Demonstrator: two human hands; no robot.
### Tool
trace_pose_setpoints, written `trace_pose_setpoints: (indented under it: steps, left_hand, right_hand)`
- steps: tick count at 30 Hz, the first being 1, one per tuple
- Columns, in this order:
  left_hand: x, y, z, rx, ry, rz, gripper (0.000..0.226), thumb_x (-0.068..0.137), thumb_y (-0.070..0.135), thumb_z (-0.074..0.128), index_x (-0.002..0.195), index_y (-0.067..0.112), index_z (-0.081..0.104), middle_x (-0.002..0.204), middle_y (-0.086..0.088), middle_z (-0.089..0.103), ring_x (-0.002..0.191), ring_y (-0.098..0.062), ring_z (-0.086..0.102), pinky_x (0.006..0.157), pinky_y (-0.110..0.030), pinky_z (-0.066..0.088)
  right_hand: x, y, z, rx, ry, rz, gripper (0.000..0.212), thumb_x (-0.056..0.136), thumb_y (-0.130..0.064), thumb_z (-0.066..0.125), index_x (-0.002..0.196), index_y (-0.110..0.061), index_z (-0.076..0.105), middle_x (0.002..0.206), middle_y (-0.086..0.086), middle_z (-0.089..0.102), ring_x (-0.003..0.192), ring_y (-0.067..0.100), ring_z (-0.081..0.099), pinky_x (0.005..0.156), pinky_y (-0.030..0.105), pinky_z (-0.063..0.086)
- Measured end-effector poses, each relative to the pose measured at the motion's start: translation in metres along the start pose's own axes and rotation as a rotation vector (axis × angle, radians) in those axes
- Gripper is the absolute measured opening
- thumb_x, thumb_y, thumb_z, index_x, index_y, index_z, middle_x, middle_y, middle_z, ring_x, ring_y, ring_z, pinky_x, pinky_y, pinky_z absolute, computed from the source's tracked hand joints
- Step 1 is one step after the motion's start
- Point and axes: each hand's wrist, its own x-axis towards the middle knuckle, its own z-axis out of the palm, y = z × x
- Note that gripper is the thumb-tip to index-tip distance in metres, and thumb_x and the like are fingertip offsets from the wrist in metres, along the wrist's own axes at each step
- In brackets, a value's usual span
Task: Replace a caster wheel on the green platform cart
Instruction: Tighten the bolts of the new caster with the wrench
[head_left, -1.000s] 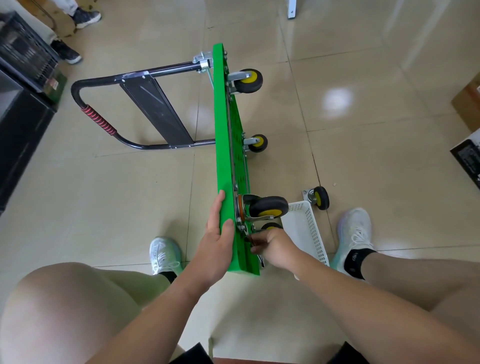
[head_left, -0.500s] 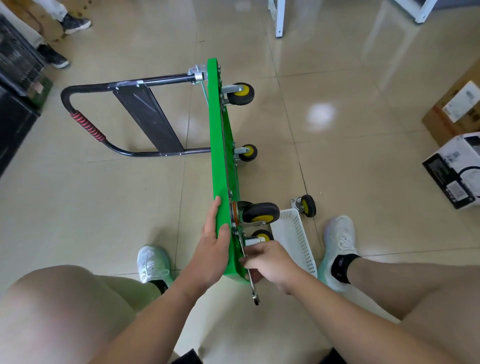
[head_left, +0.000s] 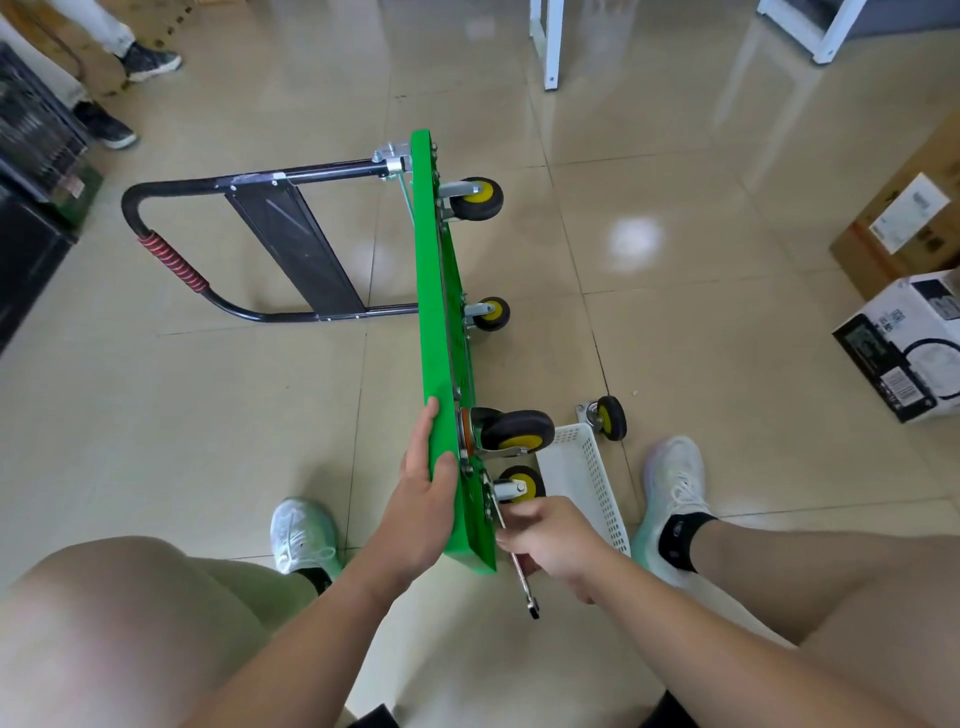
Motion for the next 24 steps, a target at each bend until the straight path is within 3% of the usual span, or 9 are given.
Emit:
trace_pose_setpoints:
  steps: [3, 6, 9, 13, 15, 20, 24]
  left_hand:
    - [-0.002, 0.002, 0.001, 0.008, 0.005, 0.006, 0.057, 0.100, 0.048, 0.034, 0.144, 0.077, 0.013, 0.162, 0.015, 0.036, 0.142, -0.017, 0.047, 0.121, -0.049, 0.037]
    - [-0.003, 0.003, 0.001, 0.032, 0.014, -0.005, 0.056, 0.111, 0.033, 0.032, 0.149, 0.070, 0.013, 0.160, 0.019, 0.032, 0.142, -0.013, 0.043, 0.123, -0.045, 0.033]
    - [-0.003, 0.002, 0.001, 0.044, 0.016, -0.012, 0.058, 0.112, 0.032, 0.032, 0.147, 0.073, 0.013, 0.160, 0.021, 0.031, 0.142, -0.014, 0.044, 0.123, -0.047, 0.034]
    - [-0.003, 0.003, 0.001, 0.048, 0.019, -0.009, 0.059, 0.112, 0.031, 0.031, 0.144, 0.076, 0.013, 0.151, 0.033, 0.033, 0.138, -0.007, 0.045, 0.123, -0.043, 0.033]
    - [-0.003, 0.003, 0.000, 0.041, 0.009, -0.014, 0.059, 0.112, 0.030, 0.031, 0.148, 0.073, 0.012, 0.152, 0.027, 0.037, 0.136, -0.008, 0.048, 0.121, -0.044, 0.035]
    - [-0.001, 0.000, 0.000, 0.024, 0.008, 0.000, 0.058, 0.110, 0.035, 0.032, 0.147, 0.074, 0.011, 0.159, 0.018, 0.036, 0.139, -0.016, 0.049, 0.119, -0.049, 0.038]
    - [-0.002, 0.001, 0.001, 0.032, 0.019, 0.006, 0.059, 0.112, 0.030, 0.031, 0.148, 0.072, 0.012, 0.157, 0.022, 0.034, 0.140, -0.010, 0.045, 0.122, -0.045, 0.035]
  right_hand:
    - [0.013, 0.011, 0.001, -0.080, 0.056, -0.093, 0.044, 0.079, -0.020, 0.079, 0.122, -0.028, 0.072, 0.112, -0.013, 0.075, 0.105, 0.008, 0.069, 0.104, 0.035, 0.051]
    - [0.021, 0.011, 0.003, -0.044, 0.023, -0.148, 0.038, 0.087, -0.007, 0.074, 0.121, -0.024, 0.073, 0.114, -0.012, 0.074, 0.110, 0.007, 0.067, 0.104, 0.028, 0.049]
    - [0.028, 0.008, 0.007, 0.017, 0.010, -0.145, 0.036, 0.089, 0.000, 0.070, 0.117, -0.022, 0.075, 0.112, -0.009, 0.075, 0.110, 0.013, 0.068, 0.104, 0.031, 0.050]
    - [0.038, 0.007, 0.013, 0.041, -0.017, -0.144, 0.044, 0.087, 0.003, 0.070, 0.099, -0.038, 0.079, 0.110, -0.012, 0.076, 0.111, 0.016, 0.068, 0.108, 0.040, 0.048]
    - [0.038, 0.005, 0.016, 0.112, -0.013, -0.121, 0.047, 0.088, 0.008, 0.067, 0.090, -0.038, 0.079, 0.105, -0.012, 0.076, 0.109, 0.017, 0.068, 0.107, 0.039, 0.049]
    - [0.028, 0.000, 0.016, 0.118, -0.026, -0.123, 0.037, 0.089, 0.004, 0.069, 0.118, -0.019, 0.073, 0.107, -0.008, 0.075, 0.107, 0.014, 0.068, 0.104, 0.033, 0.051]
    - [0.020, -0.004, 0.013, 0.012, -0.048, -0.093, 0.040, 0.085, -0.009, 0.076, 0.123, -0.022, 0.071, 0.103, -0.006, 0.075, 0.097, 0.010, 0.071, 0.095, 0.027, 0.055]
